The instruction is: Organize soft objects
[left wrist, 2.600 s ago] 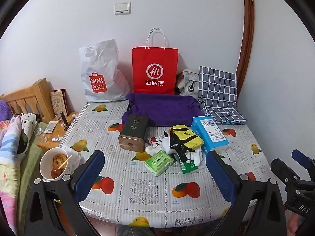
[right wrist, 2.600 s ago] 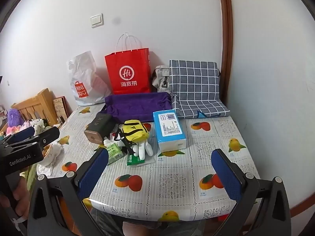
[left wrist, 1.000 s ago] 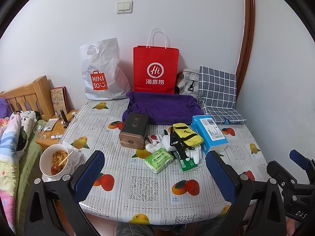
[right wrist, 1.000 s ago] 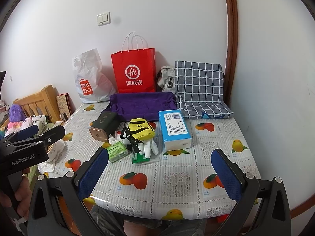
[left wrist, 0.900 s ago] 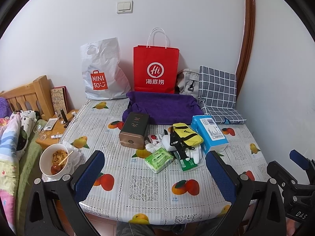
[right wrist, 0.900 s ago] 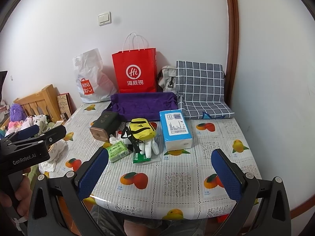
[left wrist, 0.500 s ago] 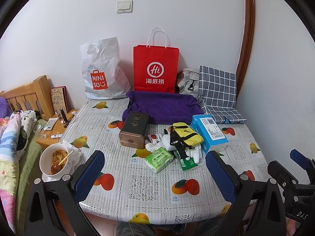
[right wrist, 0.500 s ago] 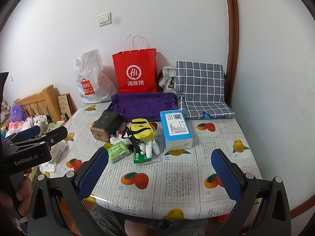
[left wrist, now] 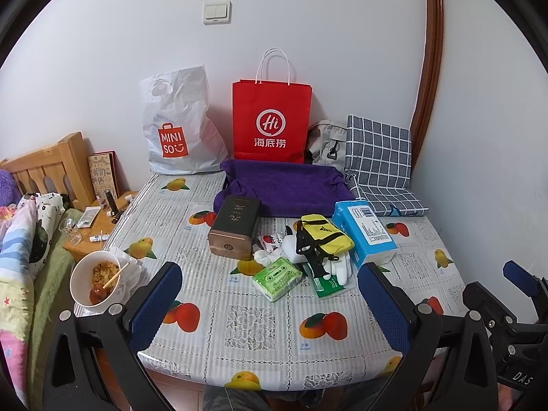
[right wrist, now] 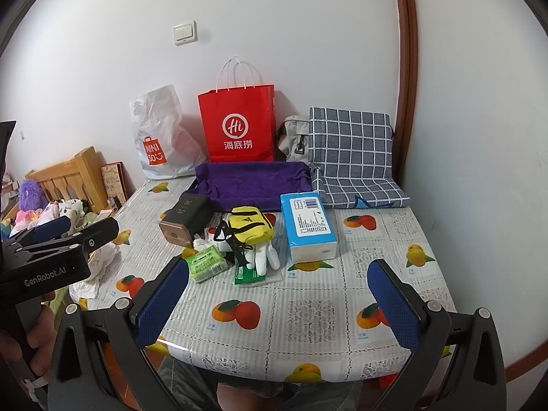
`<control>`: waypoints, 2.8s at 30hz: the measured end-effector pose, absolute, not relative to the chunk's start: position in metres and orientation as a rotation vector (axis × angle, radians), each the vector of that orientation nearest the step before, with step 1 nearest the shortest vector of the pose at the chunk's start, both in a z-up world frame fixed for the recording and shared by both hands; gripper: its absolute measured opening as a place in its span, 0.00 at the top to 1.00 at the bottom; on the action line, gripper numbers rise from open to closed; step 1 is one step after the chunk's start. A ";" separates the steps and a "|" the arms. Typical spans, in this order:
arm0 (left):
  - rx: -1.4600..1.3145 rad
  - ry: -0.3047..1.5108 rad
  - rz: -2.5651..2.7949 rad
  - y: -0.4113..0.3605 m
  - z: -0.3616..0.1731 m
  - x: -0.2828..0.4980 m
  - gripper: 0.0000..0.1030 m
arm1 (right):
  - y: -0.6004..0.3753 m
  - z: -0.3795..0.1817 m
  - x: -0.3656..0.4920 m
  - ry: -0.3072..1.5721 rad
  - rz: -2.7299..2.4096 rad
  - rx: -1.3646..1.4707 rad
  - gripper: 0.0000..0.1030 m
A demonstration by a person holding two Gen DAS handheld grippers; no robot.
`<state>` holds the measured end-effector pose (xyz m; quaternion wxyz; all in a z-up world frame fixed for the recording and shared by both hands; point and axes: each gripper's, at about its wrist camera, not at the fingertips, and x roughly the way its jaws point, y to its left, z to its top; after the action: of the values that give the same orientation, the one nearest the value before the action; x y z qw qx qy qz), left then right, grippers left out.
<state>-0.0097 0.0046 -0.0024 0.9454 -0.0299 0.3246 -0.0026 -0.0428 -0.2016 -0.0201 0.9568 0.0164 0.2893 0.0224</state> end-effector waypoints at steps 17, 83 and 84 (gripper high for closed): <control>-0.061 0.660 -0.005 0.005 -0.002 -0.010 0.00 | -0.199 -0.019 -0.044 0.584 0.044 0.033 0.00; -0.214 0.993 -0.075 0.059 -0.183 0.143 0.01 | -0.162 -0.171 0.210 0.871 0.400 -0.003 0.29; -0.213 0.993 -0.090 0.057 -0.184 0.145 0.01 | -0.162 -0.168 0.206 0.857 0.401 -0.010 0.29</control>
<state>0.1449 0.0567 -0.1836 0.8728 -0.1017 0.4754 -0.0429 0.2064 -0.1623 -0.1679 0.8901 -0.0050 0.4129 0.1931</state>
